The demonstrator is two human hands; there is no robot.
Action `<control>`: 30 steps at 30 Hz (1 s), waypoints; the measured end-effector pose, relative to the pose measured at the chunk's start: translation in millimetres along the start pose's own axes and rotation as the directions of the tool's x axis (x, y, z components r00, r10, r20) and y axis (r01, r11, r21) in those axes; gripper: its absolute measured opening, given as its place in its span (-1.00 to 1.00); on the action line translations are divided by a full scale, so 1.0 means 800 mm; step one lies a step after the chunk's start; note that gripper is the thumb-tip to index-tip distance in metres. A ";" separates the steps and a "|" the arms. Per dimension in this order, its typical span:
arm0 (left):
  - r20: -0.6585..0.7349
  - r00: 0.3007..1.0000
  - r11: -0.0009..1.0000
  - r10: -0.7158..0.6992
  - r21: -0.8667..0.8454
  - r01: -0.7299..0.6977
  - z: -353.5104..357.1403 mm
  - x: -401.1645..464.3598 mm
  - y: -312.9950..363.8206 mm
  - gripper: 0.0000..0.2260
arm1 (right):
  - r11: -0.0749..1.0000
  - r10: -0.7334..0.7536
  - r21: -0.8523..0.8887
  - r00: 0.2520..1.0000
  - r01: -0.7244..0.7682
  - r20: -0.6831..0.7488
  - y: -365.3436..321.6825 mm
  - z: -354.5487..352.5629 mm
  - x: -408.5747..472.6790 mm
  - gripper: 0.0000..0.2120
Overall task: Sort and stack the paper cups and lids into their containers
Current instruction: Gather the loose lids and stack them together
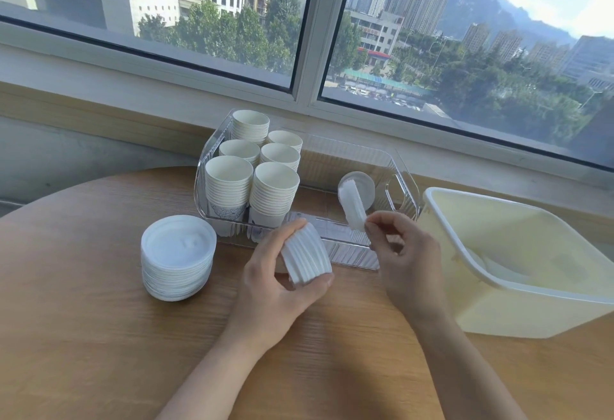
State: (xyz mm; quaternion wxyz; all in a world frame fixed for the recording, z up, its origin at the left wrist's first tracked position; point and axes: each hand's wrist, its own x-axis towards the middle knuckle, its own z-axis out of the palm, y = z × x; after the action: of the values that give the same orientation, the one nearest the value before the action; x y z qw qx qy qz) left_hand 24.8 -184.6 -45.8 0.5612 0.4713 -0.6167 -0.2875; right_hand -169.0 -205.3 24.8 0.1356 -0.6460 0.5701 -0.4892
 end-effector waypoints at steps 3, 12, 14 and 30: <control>0.010 1.000 1.000 -0.003 0.004 0.003 0.000 -0.002 0.003 -0.31 | 0.988 0.063 0.139 0.998 -0.065 0.024 0.000 -0.006 -0.041 -0.78; 0.121 0.993 0.999 0.008 0.040 -0.013 0.005 -0.010 0.014 -0.30 | 0.894 0.082 0.418 0.976 -0.162 0.203 0.019 -0.005 -0.085 -0.88; 0.137 0.990 0.999 0.020 0.043 -0.027 0.007 -0.012 0.016 -0.30 | 0.890 0.061 0.428 0.970 -0.159 0.234 0.022 -0.005 -0.085 -0.86; 0.215 0.976 0.998 0.021 0.050 -0.032 0.007 -0.014 0.018 -0.32 | 0.916 0.029 0.356 0.916 -0.185 0.401 0.039 -0.021 -0.084 -0.79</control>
State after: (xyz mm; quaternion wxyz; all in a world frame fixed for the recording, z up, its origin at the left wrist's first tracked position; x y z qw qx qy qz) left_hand 15.2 -169.6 -39.3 0.4824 0.4439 -0.6874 -0.3127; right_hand -192.6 -150.3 -22.1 0.3973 -0.6572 0.4594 -0.4463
